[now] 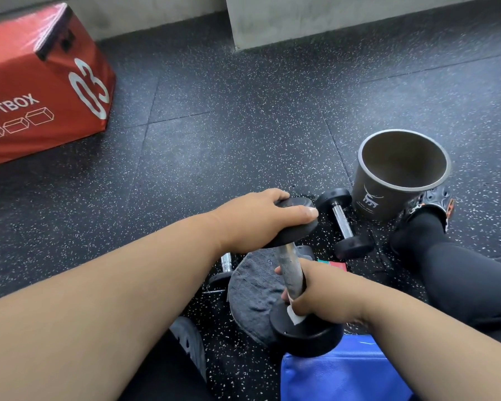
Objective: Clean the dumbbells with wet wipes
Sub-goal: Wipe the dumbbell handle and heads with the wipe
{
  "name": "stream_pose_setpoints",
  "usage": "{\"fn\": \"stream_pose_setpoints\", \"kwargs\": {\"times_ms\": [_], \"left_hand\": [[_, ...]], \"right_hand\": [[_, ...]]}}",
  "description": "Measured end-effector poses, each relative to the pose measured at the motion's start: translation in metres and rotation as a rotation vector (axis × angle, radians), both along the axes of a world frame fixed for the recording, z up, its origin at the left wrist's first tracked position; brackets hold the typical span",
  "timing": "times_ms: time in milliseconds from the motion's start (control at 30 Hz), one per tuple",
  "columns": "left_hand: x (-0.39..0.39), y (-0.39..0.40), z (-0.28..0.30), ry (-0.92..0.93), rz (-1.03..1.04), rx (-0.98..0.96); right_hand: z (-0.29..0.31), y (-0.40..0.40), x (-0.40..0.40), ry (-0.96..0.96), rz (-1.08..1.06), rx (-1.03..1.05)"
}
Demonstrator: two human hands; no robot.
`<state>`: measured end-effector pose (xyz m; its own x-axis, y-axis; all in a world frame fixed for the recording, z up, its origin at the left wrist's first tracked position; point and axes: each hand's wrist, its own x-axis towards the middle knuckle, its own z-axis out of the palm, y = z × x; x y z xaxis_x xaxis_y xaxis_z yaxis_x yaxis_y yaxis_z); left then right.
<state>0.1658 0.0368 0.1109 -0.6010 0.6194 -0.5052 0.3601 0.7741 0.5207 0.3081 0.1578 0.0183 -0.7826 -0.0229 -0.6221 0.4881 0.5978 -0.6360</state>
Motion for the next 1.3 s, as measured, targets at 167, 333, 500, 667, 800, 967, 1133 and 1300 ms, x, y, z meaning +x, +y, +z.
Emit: {"fn": "stream_pose_setpoints", "kwargs": {"times_ms": [167,333,500,667,800,967,1133,1300], "left_hand": [[0.001,0.0,0.0,0.006,-0.005,0.0],[0.0,-0.001,0.001,0.002,0.006,0.0],[0.0,-0.002,0.0,-0.002,0.011,0.002],[0.0,-0.001,0.0,-0.001,0.021,-0.004],[0.002,0.0,0.0,0.001,0.015,-0.001],[0.003,0.0,0.003,0.002,0.019,-0.001],[0.005,0.001,0.003,0.005,0.011,-0.002],[0.004,0.0,0.001,-0.004,0.037,0.001]], "right_hand": [[0.004,0.005,-0.001,-0.002,0.015,-0.029],[-0.001,-0.003,0.0,0.09,0.025,0.041],[-0.002,0.009,0.001,0.078,0.033,0.086],[0.004,0.02,-0.002,0.064,0.047,0.25],[0.001,0.025,0.001,0.056,0.036,0.258],[0.003,0.018,0.002,0.038,0.031,0.178],[0.004,0.008,0.002,0.079,0.017,0.128],[-0.007,0.01,0.002,0.087,-0.026,0.02]]}}
